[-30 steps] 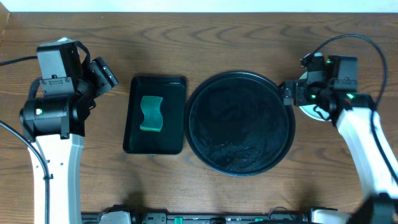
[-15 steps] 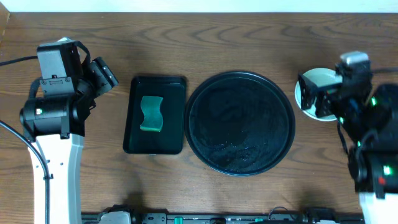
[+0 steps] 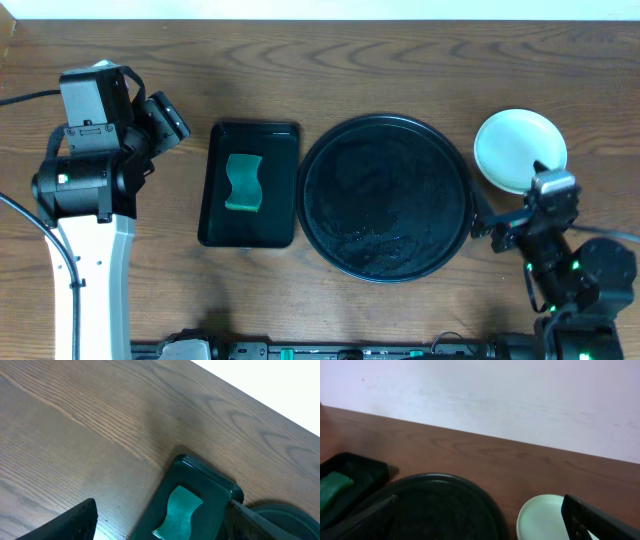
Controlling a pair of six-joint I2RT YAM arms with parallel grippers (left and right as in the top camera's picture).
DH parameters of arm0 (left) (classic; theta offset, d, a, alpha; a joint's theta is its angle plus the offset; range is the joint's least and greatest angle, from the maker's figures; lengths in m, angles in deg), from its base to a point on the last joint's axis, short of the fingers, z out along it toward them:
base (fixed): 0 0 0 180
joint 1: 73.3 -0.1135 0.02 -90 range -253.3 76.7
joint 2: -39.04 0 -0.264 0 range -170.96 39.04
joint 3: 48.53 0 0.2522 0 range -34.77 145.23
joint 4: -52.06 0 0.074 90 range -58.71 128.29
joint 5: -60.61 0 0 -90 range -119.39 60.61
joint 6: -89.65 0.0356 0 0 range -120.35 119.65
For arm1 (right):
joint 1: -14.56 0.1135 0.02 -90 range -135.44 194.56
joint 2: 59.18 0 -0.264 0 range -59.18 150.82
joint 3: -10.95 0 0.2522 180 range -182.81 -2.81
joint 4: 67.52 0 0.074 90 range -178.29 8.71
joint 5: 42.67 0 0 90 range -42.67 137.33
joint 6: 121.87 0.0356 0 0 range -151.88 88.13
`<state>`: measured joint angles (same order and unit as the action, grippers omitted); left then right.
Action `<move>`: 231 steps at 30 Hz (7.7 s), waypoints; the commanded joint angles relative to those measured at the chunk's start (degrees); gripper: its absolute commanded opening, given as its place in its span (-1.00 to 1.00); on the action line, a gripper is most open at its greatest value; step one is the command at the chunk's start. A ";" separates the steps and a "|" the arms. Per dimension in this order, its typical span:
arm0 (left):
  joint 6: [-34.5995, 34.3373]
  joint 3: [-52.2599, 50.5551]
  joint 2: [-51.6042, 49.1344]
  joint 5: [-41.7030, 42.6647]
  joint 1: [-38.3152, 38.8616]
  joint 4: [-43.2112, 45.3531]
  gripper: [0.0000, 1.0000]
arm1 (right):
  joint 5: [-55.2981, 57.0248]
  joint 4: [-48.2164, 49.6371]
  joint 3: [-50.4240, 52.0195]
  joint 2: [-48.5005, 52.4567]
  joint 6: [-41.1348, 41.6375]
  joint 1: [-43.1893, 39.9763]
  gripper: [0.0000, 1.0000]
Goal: Clean dirty plates on tray and stack at the side
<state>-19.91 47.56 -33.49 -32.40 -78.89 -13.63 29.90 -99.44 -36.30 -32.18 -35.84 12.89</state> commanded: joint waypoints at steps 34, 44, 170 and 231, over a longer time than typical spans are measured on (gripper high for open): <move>-0.48 1.01 -0.22 -0.70 -0.24 0.04 0.62 | 14.14 21.92 33.20 -26.73 7.80 0.59 0.99; -0.48 1.01 -0.22 -0.70 -0.24 0.04 0.62 | 14.45 14.03 33.20 -26.73 7.74 0.61 0.99; -4.83 -57.57 72.39 0.02 -0.20 34.95 0.62 | 14.01 14.12 33.20 -26.71 9.49 0.59 0.99; 16.98 -82.09 72.43 10.99 -0.17 48.35 0.62 | 14.01 14.10 33.20 -26.71 9.49 0.59 0.99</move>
<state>-14.18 -33.86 38.47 -27.24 -78.89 36.99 43.76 -85.10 -3.21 -58.54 -26.86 12.93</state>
